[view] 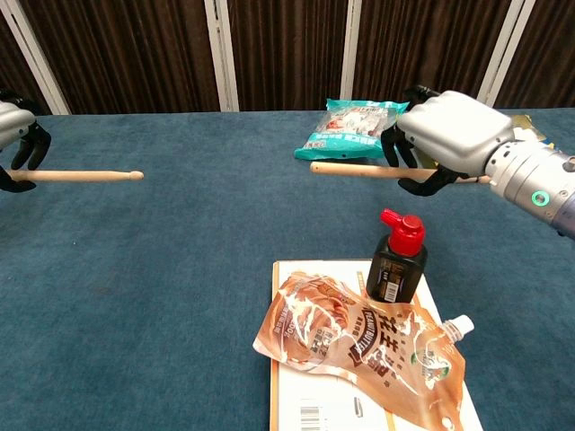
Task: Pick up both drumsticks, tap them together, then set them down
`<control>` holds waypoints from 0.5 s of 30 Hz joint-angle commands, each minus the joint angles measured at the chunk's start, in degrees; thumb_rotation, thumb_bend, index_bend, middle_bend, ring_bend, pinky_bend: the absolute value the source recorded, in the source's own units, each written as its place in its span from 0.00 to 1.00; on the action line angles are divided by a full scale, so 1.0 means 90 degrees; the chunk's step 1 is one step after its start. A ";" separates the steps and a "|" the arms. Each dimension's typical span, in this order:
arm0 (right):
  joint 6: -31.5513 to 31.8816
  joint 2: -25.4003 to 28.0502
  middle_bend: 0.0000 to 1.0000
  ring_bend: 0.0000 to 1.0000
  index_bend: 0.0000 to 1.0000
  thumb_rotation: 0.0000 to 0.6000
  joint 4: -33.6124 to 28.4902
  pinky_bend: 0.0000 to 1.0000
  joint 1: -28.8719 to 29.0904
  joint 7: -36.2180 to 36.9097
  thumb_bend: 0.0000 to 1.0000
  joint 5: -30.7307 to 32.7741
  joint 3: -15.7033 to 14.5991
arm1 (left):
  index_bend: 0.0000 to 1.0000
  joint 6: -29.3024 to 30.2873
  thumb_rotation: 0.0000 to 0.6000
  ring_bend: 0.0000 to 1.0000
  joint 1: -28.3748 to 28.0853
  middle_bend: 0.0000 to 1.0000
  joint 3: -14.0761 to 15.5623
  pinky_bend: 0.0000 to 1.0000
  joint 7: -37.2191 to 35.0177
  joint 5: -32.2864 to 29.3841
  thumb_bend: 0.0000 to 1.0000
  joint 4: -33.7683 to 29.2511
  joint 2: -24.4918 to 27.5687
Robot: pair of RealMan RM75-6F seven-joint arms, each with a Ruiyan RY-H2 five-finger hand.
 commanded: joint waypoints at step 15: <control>-0.1104 -0.0676 0.68 0.39 0.67 1.00 0.0471 0.00 0.0423 -0.0675 0.54 0.0893 0.0592 | 0.67 -0.0869 1.00 0.10 -0.0298 0.58 -0.0347 0.00 -0.0861 0.0024 0.46 0.1907 -0.1314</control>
